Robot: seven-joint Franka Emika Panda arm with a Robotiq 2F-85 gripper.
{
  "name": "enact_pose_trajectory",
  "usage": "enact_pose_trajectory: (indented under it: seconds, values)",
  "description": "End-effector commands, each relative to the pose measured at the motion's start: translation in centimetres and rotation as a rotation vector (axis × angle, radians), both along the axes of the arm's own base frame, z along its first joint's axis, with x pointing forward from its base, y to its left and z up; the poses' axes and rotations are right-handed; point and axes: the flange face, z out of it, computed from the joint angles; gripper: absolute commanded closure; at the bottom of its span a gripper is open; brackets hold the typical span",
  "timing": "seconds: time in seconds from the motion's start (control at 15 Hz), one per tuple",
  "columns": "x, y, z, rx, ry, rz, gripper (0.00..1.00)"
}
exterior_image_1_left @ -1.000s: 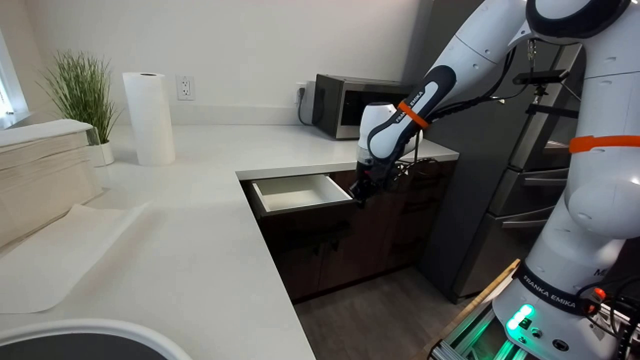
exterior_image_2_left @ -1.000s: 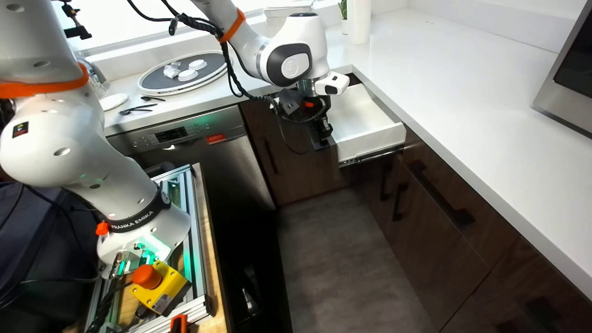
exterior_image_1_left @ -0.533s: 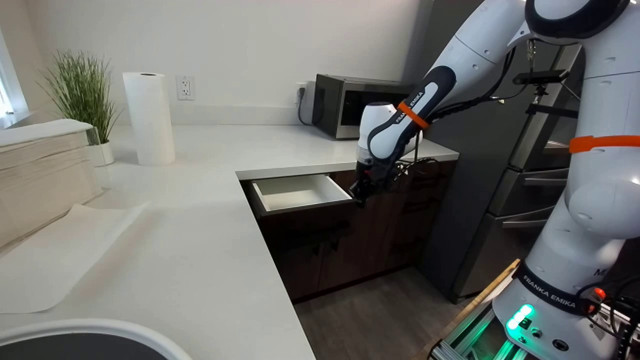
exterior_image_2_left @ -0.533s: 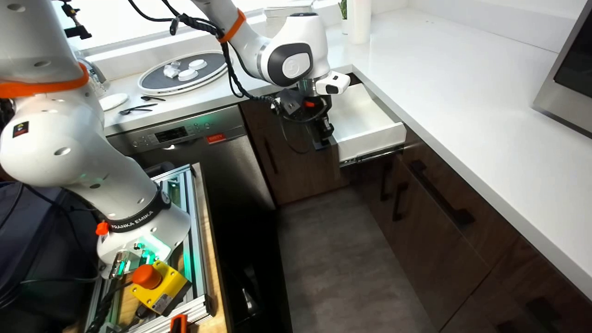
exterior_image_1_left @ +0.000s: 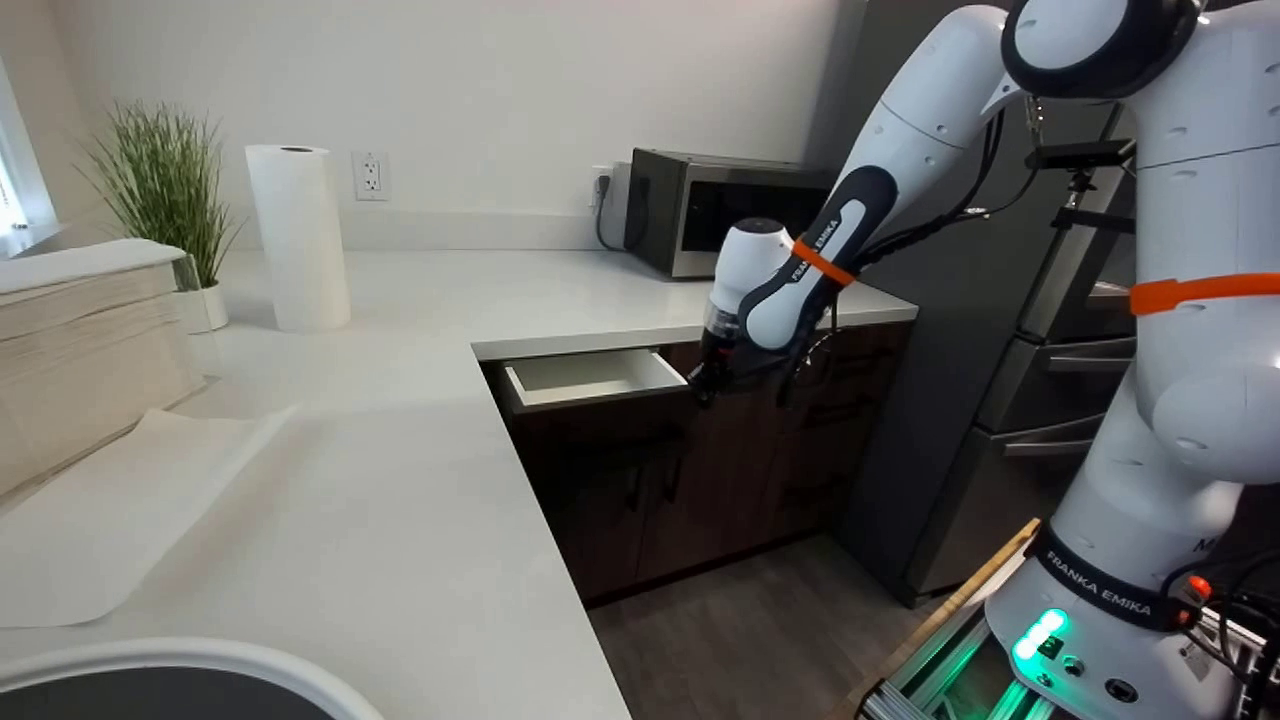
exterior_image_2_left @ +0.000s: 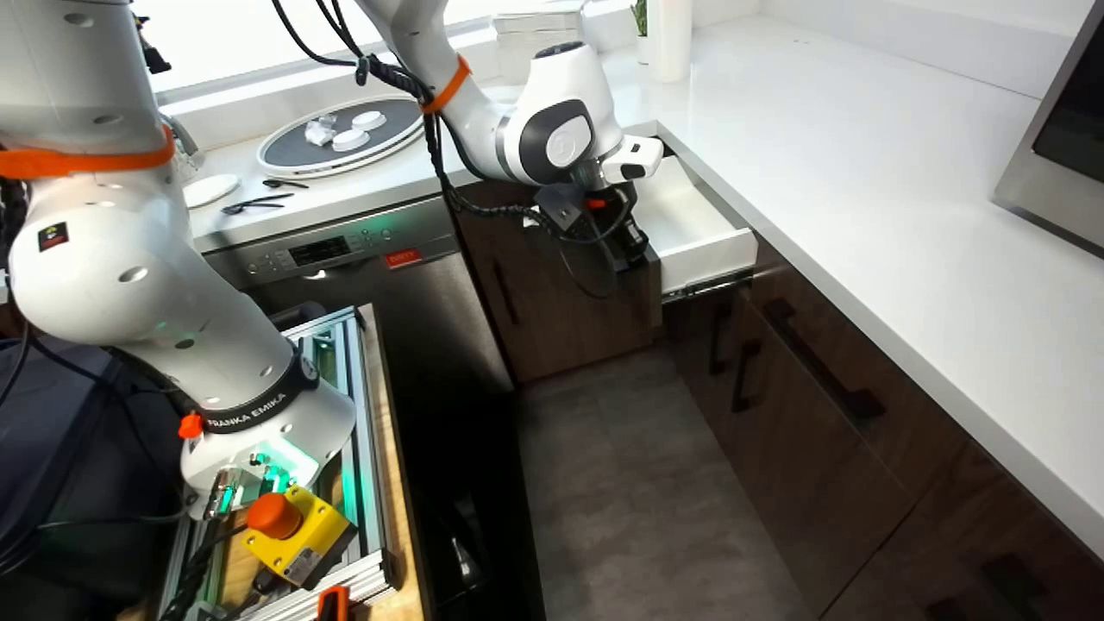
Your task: Close the open drawer
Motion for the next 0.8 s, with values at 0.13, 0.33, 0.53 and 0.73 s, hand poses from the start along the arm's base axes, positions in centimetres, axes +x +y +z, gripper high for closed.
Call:
enact_pose_trajectory:
  seconds: [0.13,0.33,0.53,0.73]
  values:
    - [3.4,0.0,-2.1,-0.003,-0.153,0.009,1.00]
    - [5.1,-0.4,-2.3,-0.013,-0.235,0.010,1.00]
    - [6.8,-1.0,-2.7,-0.050,-0.308,0.023,1.00]
    - [8.0,-1.1,-3.2,-0.070,-0.359,0.027,1.00]
